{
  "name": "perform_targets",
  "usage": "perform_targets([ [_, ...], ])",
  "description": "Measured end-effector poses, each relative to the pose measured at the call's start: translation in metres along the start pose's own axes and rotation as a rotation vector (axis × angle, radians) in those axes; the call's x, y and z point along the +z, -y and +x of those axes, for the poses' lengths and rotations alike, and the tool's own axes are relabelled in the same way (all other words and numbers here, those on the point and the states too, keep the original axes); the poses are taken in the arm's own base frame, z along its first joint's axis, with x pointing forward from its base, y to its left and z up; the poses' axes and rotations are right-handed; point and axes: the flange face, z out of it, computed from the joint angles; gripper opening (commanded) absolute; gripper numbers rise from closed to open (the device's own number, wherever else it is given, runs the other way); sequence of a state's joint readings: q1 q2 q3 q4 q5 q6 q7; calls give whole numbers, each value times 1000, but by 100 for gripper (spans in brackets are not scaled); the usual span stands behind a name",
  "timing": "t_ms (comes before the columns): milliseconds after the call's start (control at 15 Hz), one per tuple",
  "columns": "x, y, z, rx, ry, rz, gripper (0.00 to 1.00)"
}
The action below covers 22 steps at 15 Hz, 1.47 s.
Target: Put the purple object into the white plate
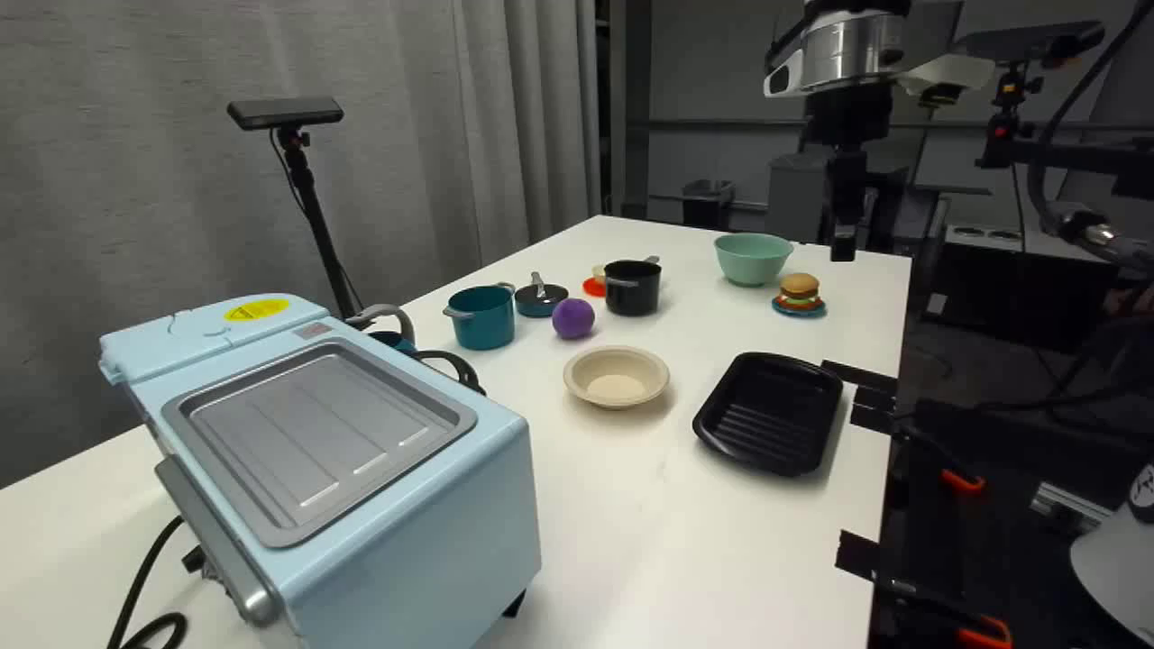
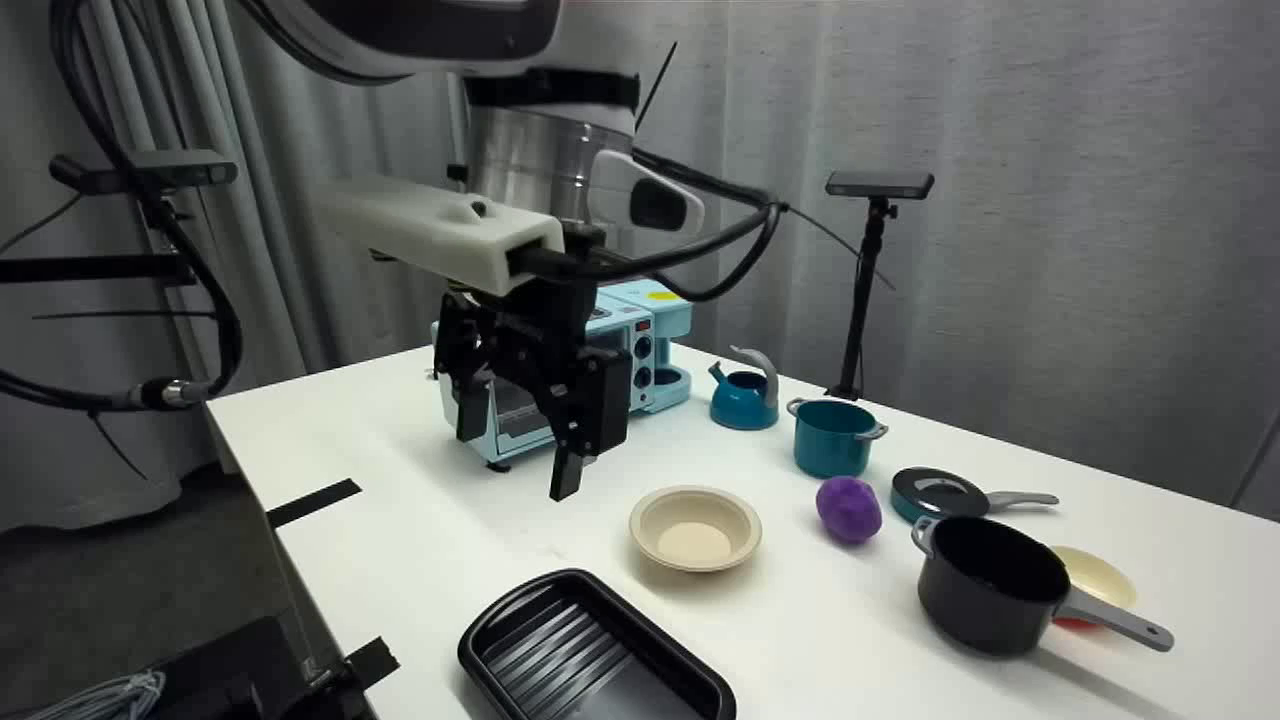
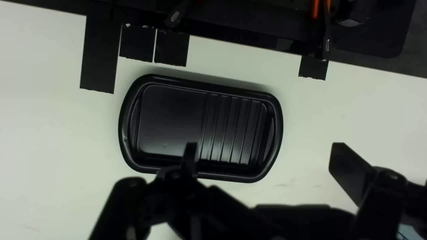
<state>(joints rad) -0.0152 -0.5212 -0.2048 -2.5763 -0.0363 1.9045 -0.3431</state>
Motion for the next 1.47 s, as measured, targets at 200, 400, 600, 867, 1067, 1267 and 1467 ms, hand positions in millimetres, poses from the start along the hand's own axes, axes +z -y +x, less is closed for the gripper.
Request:
perform_targets([
  [200,0,0,0,0,0,0,100],
  [400,0,0,0,0,1,0,100],
  [600,0,0,0,0,1,0,100],
  [867,0,0,1,0,1,-1,100],
  [1067,-7,-6,14,7,-11,-13,100],
  [1267,-26,-19,43,17,-43,-40,100],
  [1467,-30,-31,92,28,-86,-76,100],
])
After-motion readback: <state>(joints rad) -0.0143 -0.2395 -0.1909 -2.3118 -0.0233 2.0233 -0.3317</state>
